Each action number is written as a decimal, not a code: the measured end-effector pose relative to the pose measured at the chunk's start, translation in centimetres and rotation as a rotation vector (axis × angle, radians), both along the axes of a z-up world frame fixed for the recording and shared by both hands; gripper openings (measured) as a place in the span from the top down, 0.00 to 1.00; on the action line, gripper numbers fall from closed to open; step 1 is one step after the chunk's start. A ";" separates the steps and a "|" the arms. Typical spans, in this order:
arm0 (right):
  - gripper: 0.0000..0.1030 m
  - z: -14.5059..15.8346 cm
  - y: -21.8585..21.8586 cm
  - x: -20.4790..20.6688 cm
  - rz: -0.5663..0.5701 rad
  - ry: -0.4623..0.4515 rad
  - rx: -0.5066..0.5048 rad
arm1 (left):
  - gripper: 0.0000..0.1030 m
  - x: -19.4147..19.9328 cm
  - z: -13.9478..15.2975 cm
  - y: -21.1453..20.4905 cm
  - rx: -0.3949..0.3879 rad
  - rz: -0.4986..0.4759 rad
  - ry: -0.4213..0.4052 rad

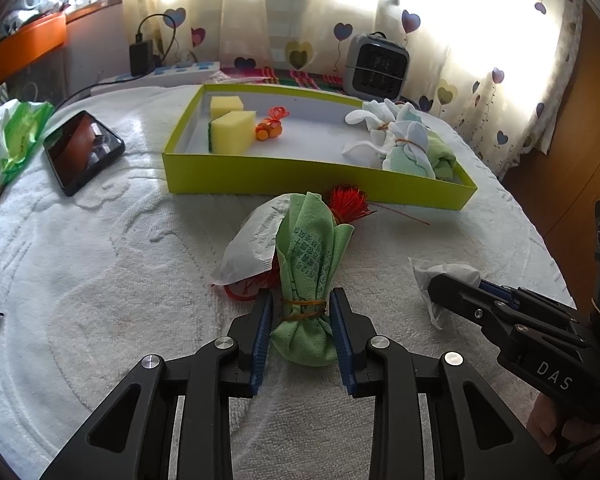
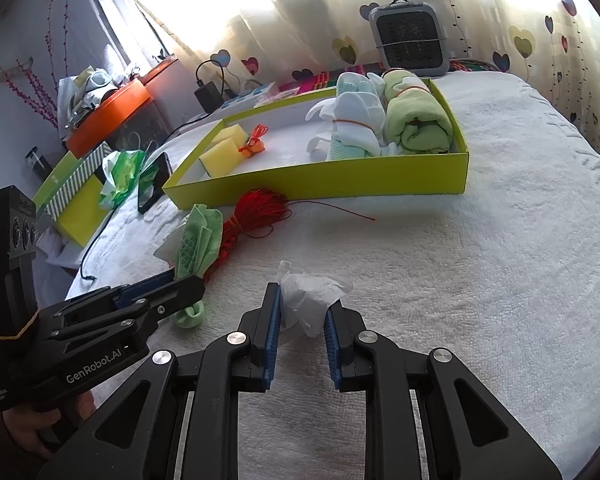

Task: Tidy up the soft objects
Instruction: 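Adjust the left tool's grip on the green bundle while the right tool holds the tissue, then lift the green bundle with the left tool while the right tool lifts the tissue, then carry the green bundle over the box while the right tool carries the tissue there, then open the left tool beside the earplugs while the right tool releases the tissue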

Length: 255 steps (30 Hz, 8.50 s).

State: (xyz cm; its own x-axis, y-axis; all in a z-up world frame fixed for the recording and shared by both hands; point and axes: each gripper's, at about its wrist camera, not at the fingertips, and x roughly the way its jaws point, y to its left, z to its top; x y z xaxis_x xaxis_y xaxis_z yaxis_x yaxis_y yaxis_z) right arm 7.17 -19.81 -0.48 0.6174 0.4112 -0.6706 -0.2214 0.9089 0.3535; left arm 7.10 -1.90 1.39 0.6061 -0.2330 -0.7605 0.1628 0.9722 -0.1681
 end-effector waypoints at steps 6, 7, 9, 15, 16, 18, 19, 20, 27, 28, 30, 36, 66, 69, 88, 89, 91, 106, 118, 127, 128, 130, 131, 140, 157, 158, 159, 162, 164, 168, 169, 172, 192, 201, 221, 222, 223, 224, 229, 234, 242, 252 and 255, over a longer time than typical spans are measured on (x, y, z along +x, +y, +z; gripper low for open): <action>0.79 0.1 0.1 0.0 -0.001 -0.006 -0.010 | 0.76 -0.3 0.1 0.2 -0.005 -0.004 -0.005; 0.79 0.1 0.1 0.0 -0.002 -0.006 -0.011 | 0.76 -0.3 0.2 0.2 -0.005 -0.006 -0.006; 0.79 0.1 0.2 -0.1 -0.002 -0.008 -0.014 | 0.77 -0.3 0.3 0.2 -0.007 -0.009 -0.008; 0.79 0.4 0.4 -0.3 0.006 -0.022 -0.025 | 0.80 -0.6 0.5 0.3 -0.011 -0.018 -0.014; 0.79 0.4 0.5 -0.3 0.005 -0.023 -0.026 | 0.80 -0.6 0.5 0.3 -0.013 -0.018 -0.013; 0.79 0.5 0.5 -0.3 0.004 -0.023 -0.027 | 0.80 -0.6 0.5 0.4 -0.013 -0.021 -0.015; 0.79 0.5 0.4 -0.3 0.004 -0.024 -0.027 | 0.80 -0.6 0.6 0.4 -0.014 -0.023 -0.016; 0.79 0.5 0.4 -0.3 0.004 -0.025 -0.027 | 0.80 -0.7 0.6 0.4 -0.013 -0.025 -0.016; 0.79 0.5 0.4 -0.3 0.003 -0.026 -0.026 | 0.82 -0.9 0.9 0.4 -0.018 -0.027 -0.026; 0.79 0.5 0.4 -0.3 0.003 -0.026 -0.026 | 0.84 -1.0 1.0 0.4 -0.019 -0.028 -0.030; 0.79 0.6 0.4 -0.4 0.003 -0.028 -0.025 | 0.84 -1.1 1.0 0.4 -0.020 -0.031 -0.034; 0.79 0.6 0.4 -0.4 0.002 -0.029 -0.023 | 0.81 -0.8 0.6 0.6 -0.017 -0.016 -0.012; 0.79 1.2 0.4 -0.6 -0.007 -0.044 -0.029 | 0.80 -1.2 1.6 0.1 0.009 -0.036 -0.050; 0.79 1.6 0.4 -0.8 -0.012 -0.057 -0.034 | 0.82 -1.5 2.3 0.2 0.002 -0.040 -0.068; 0.79 2.0 0.6 -0.9 -0.022 -0.064 -0.043 | 0.64 -0.2 0.4 -0.2 0.032 -0.042 -0.015; 0.79 1.9 0.6 -0.9 -0.022 -0.063 -0.042 | 0.64 -0.1 0.3 -0.3 0.042 -0.043 -0.014; 0.79 1.9 0.6 -0.9 -0.021 -0.064 -0.040 | 0.64 0.2 -0.1 -0.4 0.073 -0.033 0.006; 0.79 1.8 0.7 -0.9 -0.021 -0.062 -0.037 | 0.79 -0.4 0.0 -0.3 0.095 -0.018 -0.012; 0.79 2.9 0.8 -1.3 -0.029 -0.090 -0.054 | 0.79 -1.7 3.0 0.4 0.066 -0.031 -0.085; 0.79 4.6 1.1 -1.3 -0.027 -0.131 -0.065 | 0.79 -1.7 5.2 1.0 0.032 -0.046 -0.124; 0.79 4.8 1.2 -1.1 -0.026 -0.134 -0.065 | 0.79 -1.5 5.4 1.1 0.026 -0.050 -0.125; 0.79 5.2 1.1 -0.8 -0.024 -0.141 -0.064 | 0.79 -1.1 5.7 1.2 0.011 -0.059 -0.121; 0.79 5.4 1.1 -0.6 -0.023 -0.144 -0.064 | 0.79 -1.0 5.9 1.2 0.012 -0.059 -0.124; 0.79 7.1 0.8 2.2 -0.026 -0.165 -0.068 | 0.79 1.0 7.4 1.3 -0.004 -0.069 -0.148; 0.79 7.6 1.3 10.8 0.027 -0.123 -0.095 | 0.79 7.1 7.9 1.5 -0.034 -0.067 -0.142; 0.79 7.5 1.4 11.4 0.033 -0.117 -0.097 | 0.79 7.5 7.7 1.6 -0.037 -0.071 -0.138; 0.79 7.3 1.5 12.0 0.035 -0.108 -0.097 | 0.79 7.9 7.6 1.5 -0.041 -0.074 -0.133; 0.79 6.8 1.8 13.8 0.048 -0.073 -0.094 | 0.79 9.0 7.0 1.5 -0.044 -0.076 -0.116; 0.79 6.5 1.9 14.8 0.048 -0.063 -0.107 | 0.79 9.7 6.7 1.5 -0.043 -0.073 -0.107; 0.79 6.0 2.3 16.7 0.067 -0.039 -0.107 | 0.79 11.0 6.0 1.2 -0.044 -0.073 -0.093; 0.79 5.8 2.4 17.2 0.076 -0.030 -0.104 | 0.79 11.3 5.8 1.2 -0.044 -0.070 -0.086; 0.79 5.2 2.7 18.4 0.092 -0.014 -0.124 | 0.79 12.2 5.2 0.8 -0.038 -0.071 -0.075; 0.79 2.5 3.0 21.5 0.136 0.061 -0.152 | 0.79 14.8 2.4 -1.0 -0.003 -0.102 -0.003; 0.79 2.2 3.4 21.8 0.141 0.051 -0.180 | 0.79 15.3 1.7 -1.5 0.010 -0.110 0.015; 0.79 2.0 3.6 21.9 0.130 0.051 -0.218 | 0.79 15.8 1.2 -1.4 0.012 -0.104 0.029; 0.79 2.0 3.7 21.9 0.129 0.051 -0.220 | 0.78 15.7 1.2 -1.4 0.010 -0.104 0.029; 0.79 2.0 3.7 21.9 0.129 0.051 -0.223 | 0.77 15.8 1.2 -1.4 0.010 -0.105 0.029; 0.79 2.0 3.7 21.9 0.128 0.051 -0.224 | 0.77 15.8 1.2 -1.4 0.010 -0.106 0.029; 0.78 1.9 3.7 21.9 0.123 0.054 -0.234 | 0.73 15.8 1.2 -1.6 0.012 -0.108 0.027; 0.76 1.9 3.7 21.8 0.118 0.058 -0.248 | 0.69 15.7 1.2 -1.7 0.014 -0.104 0.029; 0.66 2.1 3.9 21.4 0.115 0.061 -0.272 | 0.63 15.6 1.2 -1.8 0.008 -0.095 0.029; 0.59 2.4 4.2 21.2 0.098 0.067 -0.309 | 0.58 15.3 1.3 -1.8 0.006 -0.088 0.028; 0.59 2.6 4.0 21.2 0.091 0.069 -0.312 | 0.58 15.2 1.5 -1.8 0.006 -0.086 0.023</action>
